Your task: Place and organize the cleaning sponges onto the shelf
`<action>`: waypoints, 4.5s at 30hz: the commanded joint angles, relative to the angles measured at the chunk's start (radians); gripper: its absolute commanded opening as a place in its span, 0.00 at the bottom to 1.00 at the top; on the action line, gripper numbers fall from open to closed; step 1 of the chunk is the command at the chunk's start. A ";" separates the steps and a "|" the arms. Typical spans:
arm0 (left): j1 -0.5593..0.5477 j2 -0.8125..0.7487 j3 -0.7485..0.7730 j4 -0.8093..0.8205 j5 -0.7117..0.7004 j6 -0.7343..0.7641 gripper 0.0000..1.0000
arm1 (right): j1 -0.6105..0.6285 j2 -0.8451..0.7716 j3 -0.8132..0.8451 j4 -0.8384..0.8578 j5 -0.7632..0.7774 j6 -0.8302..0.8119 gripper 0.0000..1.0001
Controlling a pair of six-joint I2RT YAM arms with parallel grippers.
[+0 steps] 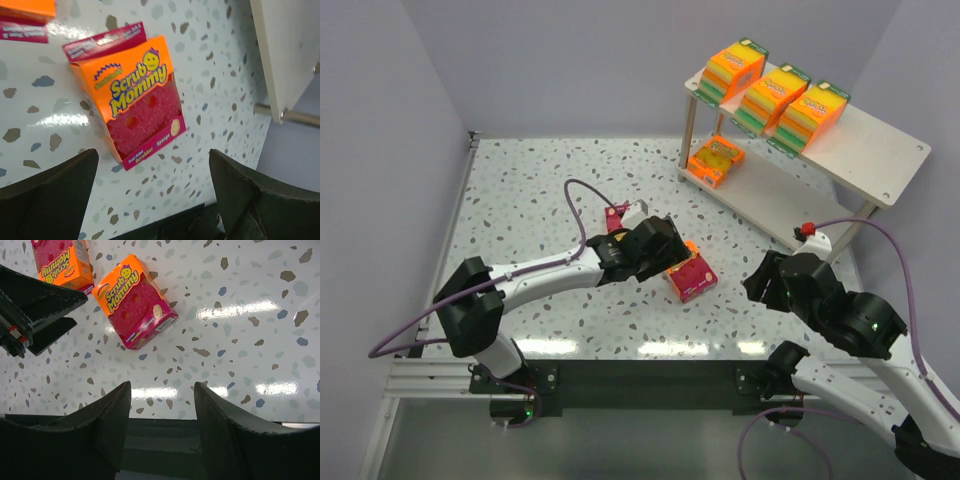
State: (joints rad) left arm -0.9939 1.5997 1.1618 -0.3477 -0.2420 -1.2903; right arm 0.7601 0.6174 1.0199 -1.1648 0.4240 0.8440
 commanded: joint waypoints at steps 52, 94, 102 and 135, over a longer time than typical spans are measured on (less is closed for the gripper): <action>0.199 0.540 0.674 -0.379 0.346 1.368 0.58 | -0.001 -0.044 -0.020 -0.004 -0.001 0.038 0.54; 0.006 0.407 0.247 0.039 0.050 -0.356 0.73 | -0.001 -0.047 -0.001 -0.036 0.044 0.046 0.60; 0.018 0.440 0.185 0.098 0.069 -0.328 0.56 | 0.001 -0.044 0.000 -0.038 0.041 0.043 0.59; 0.073 0.641 0.760 0.104 0.152 -0.190 0.17 | 0.001 -0.091 0.147 -0.226 0.144 0.104 0.56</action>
State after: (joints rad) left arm -0.9455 2.1620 1.8332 -0.2279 -0.0929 -1.4574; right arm 0.7601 0.5213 1.1271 -1.3388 0.5159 0.9234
